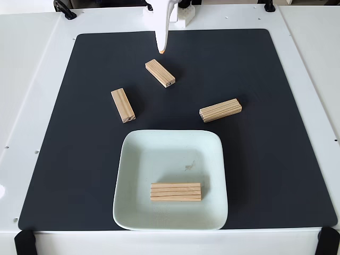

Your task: Pick up the wooden block and place them on the plate.

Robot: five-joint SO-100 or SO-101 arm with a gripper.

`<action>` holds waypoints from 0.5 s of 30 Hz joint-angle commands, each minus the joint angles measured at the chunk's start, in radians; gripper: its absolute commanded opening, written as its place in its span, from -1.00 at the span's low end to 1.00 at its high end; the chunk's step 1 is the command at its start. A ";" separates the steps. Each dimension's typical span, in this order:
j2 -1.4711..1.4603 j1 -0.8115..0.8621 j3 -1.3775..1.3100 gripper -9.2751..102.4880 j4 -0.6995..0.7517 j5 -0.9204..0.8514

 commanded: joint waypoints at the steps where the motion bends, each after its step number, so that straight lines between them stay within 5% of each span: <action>1: 0.021 0.017 0.035 -0.84 -0.002 0.005; 11: -0.107 0.092 -0.107 -0.85 0.008 0.123; 15: -0.302 0.138 -0.345 -0.85 0.137 0.213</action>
